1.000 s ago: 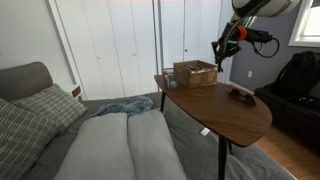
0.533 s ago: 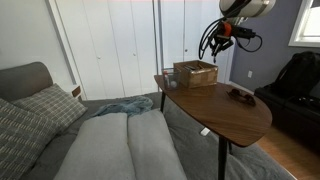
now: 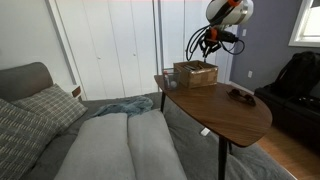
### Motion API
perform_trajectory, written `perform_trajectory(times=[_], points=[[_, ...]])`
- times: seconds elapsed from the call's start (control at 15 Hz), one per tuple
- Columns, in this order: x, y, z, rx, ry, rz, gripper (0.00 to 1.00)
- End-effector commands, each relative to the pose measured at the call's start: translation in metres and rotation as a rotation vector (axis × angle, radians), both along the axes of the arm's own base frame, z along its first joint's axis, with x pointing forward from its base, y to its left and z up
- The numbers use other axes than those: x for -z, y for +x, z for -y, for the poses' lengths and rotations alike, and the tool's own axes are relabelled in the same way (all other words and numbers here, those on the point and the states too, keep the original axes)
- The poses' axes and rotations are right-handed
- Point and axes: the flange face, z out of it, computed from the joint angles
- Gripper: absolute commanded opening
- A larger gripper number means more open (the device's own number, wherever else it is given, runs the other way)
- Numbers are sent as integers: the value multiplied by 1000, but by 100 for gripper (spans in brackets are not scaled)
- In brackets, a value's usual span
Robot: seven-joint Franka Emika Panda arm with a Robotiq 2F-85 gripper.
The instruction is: Put the pen in the box
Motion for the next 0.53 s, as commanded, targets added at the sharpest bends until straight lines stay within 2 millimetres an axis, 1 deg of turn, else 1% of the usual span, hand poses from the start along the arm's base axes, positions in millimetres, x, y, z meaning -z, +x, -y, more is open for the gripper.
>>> perform_trajectory(times=[0.0, 0.07, 0.13, 0.2, 0.33, 0.47], points=[[-8, 17, -5, -19, 10, -12, 44], [-9, 18, -6, -30, 13, -8, 50], [-11, 17, -6, -44, 25, -1, 58], [-18, 10, -6, -67, 39, 17, 65], [-33, -7, -5, -142, 35, 70, 79], [-47, -30, -8, -257, 13, 127, 93]])
